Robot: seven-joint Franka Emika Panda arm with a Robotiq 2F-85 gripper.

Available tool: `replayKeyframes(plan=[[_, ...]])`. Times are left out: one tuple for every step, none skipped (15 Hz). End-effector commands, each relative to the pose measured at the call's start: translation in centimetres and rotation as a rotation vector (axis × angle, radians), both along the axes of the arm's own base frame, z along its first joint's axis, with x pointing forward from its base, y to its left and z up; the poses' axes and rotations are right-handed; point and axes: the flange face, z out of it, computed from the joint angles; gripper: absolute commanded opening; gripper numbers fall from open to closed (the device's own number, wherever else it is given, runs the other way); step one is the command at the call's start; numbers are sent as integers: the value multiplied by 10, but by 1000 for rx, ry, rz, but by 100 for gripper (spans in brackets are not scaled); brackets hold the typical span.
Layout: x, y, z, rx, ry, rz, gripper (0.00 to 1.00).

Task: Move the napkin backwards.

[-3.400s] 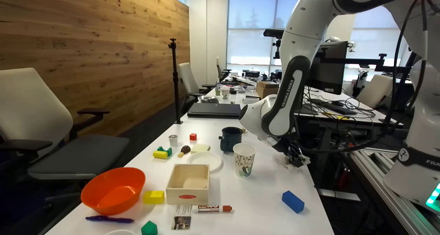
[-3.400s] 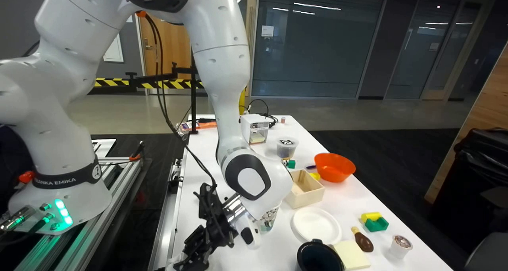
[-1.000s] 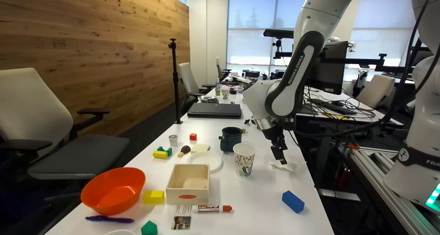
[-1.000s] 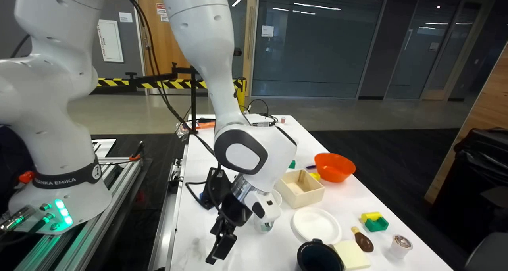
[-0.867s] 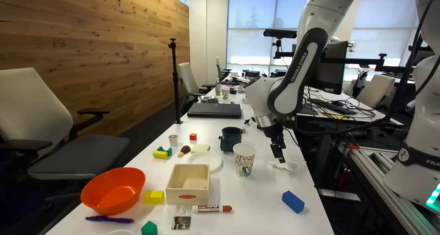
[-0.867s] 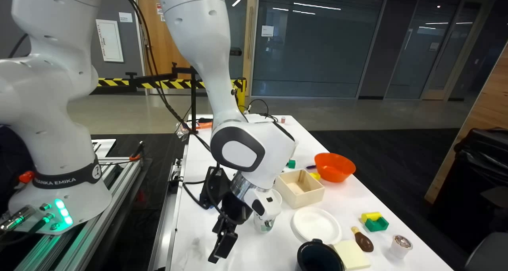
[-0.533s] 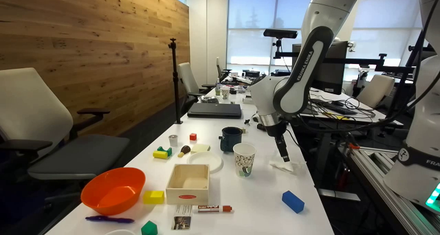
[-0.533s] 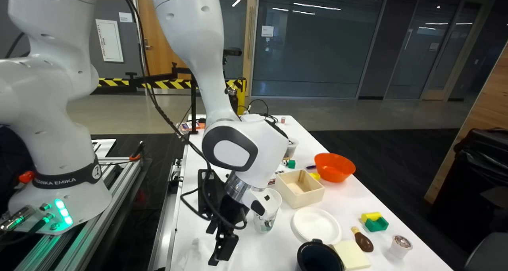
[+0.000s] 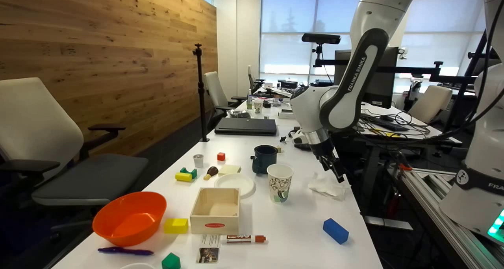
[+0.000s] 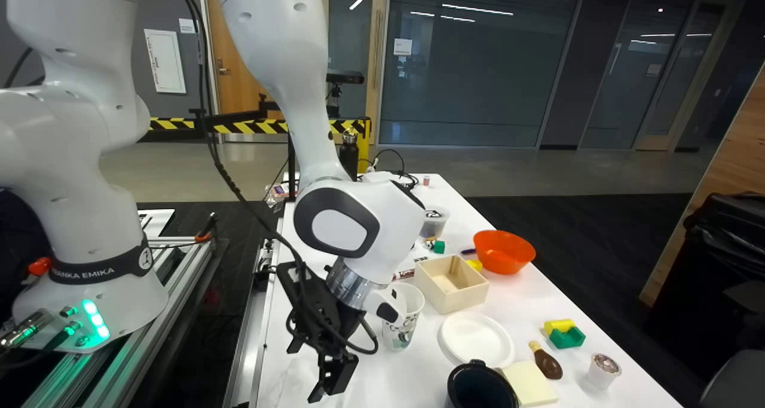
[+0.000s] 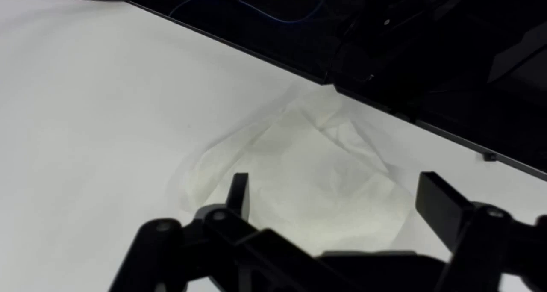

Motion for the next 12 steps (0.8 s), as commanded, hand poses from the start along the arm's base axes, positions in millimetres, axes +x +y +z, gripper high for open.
replayKeyframes(plan=[[0,-1,2,7,3,10,100],[0,-1,3,10,4,15,100],[1,-1,3,11,3,16,100],[1,-1,3,11,4,17,100],[0,2,0,27,26,61,100],[0,7,-2,37,20,125,100],[1,11,-2,47,15,165,100],[2,14,-2,55,10,196,100],[4,18,-2,58,6,234,100],[5,21,-2,62,9,270,100],[5,23,-2,62,14,312,100],[4,24,-2,63,27,354,100]])
